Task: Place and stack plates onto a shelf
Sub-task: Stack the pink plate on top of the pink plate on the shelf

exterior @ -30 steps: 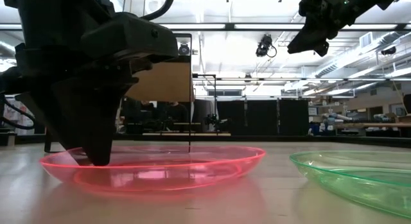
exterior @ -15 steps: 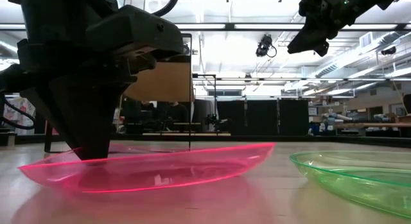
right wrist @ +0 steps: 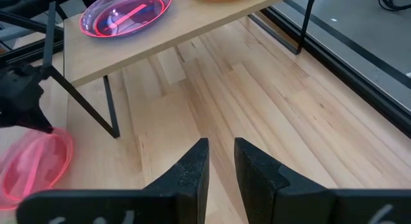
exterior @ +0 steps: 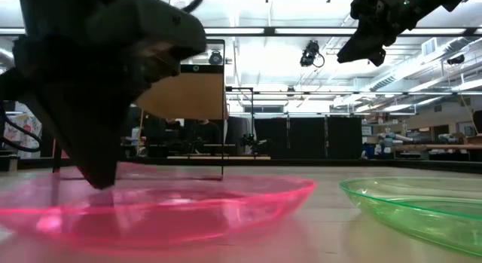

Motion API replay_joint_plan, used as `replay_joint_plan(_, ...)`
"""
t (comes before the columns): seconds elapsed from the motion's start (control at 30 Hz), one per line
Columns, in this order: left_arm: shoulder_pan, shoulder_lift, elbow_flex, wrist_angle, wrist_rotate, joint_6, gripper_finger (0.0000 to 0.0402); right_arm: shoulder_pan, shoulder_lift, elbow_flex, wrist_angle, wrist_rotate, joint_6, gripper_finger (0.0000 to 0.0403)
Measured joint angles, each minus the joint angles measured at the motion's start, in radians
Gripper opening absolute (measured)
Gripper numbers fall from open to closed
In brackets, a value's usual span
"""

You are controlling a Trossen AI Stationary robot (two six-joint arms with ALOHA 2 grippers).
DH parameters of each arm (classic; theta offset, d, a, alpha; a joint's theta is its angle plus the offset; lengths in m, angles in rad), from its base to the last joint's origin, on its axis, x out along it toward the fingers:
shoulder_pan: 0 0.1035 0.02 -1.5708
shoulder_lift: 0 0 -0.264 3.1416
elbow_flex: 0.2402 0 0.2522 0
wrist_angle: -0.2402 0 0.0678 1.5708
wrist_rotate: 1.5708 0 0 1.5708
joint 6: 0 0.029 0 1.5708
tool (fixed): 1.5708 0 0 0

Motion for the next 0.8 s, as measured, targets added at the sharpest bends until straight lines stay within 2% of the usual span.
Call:
replay_joint_plan(0.43,-0.006,-0.14,0.0,-0.016,0.011,0.013,0.0004,0.0,0.0,0.0,0.0,0.0,0.0,0.008)
replay_joint_plan(0.8,-0.005,-0.333,0.001,-0.019,-0.016,0.038,0.0006,0.0,0.0,0.0,0.0,0.0,0.003,0.008)
